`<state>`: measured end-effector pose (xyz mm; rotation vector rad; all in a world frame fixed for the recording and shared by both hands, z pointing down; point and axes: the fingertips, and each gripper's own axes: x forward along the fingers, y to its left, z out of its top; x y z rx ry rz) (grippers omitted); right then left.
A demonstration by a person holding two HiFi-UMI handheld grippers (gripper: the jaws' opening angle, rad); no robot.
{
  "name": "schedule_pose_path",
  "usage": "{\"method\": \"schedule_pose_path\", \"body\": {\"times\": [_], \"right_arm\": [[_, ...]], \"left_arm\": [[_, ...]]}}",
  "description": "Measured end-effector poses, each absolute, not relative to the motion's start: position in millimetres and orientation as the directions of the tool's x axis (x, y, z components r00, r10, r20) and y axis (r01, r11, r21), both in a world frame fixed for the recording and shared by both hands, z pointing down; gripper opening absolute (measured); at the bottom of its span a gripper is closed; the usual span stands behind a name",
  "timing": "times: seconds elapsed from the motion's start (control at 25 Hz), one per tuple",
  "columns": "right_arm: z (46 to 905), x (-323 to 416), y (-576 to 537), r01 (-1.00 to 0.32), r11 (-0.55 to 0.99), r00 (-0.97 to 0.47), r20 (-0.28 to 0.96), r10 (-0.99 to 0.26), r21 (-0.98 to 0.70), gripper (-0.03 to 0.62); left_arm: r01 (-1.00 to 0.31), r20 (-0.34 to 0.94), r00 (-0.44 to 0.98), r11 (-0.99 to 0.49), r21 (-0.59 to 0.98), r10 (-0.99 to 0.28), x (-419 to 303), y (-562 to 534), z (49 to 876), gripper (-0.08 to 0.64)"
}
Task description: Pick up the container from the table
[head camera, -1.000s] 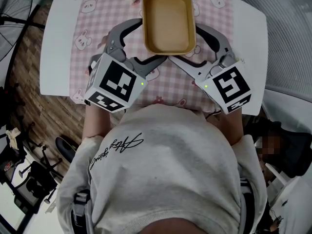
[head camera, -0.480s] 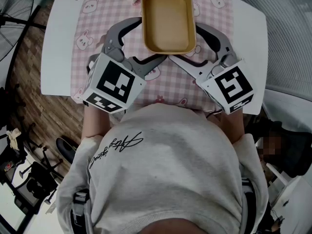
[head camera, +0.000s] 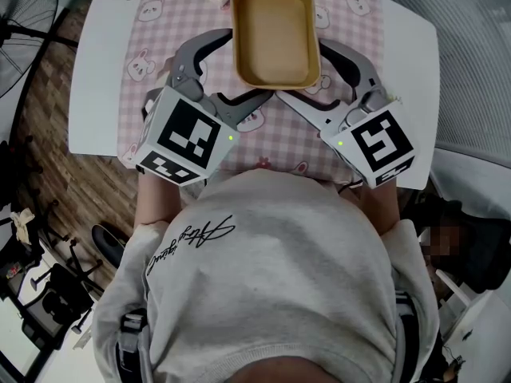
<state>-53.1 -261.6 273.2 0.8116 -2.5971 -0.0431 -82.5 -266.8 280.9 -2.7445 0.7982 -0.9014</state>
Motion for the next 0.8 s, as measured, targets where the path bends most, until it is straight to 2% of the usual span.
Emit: {"method": "schedule_pose_path", "body": {"times": [0.8], "right_arm": [[272.7, -56.4, -260.2, -0.543, 0.827, -0.741, 0.377, -0.555, 0.15, 0.36]], "left_arm": [[-0.446, 0.508, 0.68, -0.848, -0.286, -0.529, -86.1, -265.1, 280.8, 0.393]]}}
